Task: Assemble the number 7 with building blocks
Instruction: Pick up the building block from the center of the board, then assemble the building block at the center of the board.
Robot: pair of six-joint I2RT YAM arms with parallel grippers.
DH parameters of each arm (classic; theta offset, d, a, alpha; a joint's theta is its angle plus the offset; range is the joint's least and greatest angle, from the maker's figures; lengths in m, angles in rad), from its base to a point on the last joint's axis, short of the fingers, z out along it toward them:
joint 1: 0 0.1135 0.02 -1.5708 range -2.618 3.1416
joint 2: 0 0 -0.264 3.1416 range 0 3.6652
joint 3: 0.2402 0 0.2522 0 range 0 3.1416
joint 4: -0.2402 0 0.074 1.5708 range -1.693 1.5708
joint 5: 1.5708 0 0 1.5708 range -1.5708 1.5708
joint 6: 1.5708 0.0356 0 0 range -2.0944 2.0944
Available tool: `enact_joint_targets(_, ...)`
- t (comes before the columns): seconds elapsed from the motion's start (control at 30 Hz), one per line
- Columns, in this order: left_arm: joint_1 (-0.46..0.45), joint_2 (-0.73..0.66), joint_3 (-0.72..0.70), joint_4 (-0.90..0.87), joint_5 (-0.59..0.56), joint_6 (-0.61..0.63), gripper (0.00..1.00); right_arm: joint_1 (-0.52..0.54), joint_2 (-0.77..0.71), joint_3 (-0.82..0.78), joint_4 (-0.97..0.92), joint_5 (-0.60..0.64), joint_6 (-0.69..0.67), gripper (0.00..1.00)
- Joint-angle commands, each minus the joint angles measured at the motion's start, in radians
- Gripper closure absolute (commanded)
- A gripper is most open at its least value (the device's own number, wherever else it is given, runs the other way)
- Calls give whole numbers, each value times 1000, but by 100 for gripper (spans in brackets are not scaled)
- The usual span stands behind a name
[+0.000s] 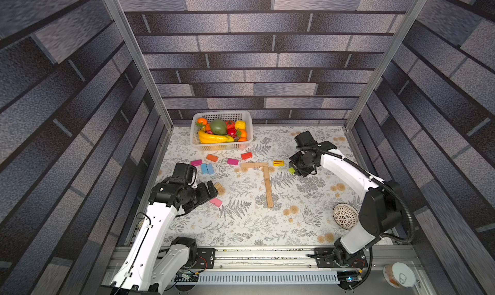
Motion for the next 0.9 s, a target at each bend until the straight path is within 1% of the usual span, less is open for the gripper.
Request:
enact_joint_targets(0.0,13,-9,-9,-2,23,-20,0,-41,54,8,95,-66,47,67)
enact_joint_targets(0.27,40,-56,-12,-54,8,-30,0,-80,240,101,163,-112,128,67)
enact_joint_targets(0.53,63,-85,-16,-97,2,-18,0,-104,382,214,154,-71,161,67)
enact_joint_targets(0.87,81,-48,0,-100,4,18,0,-129,408,208,190,-41,215,67)
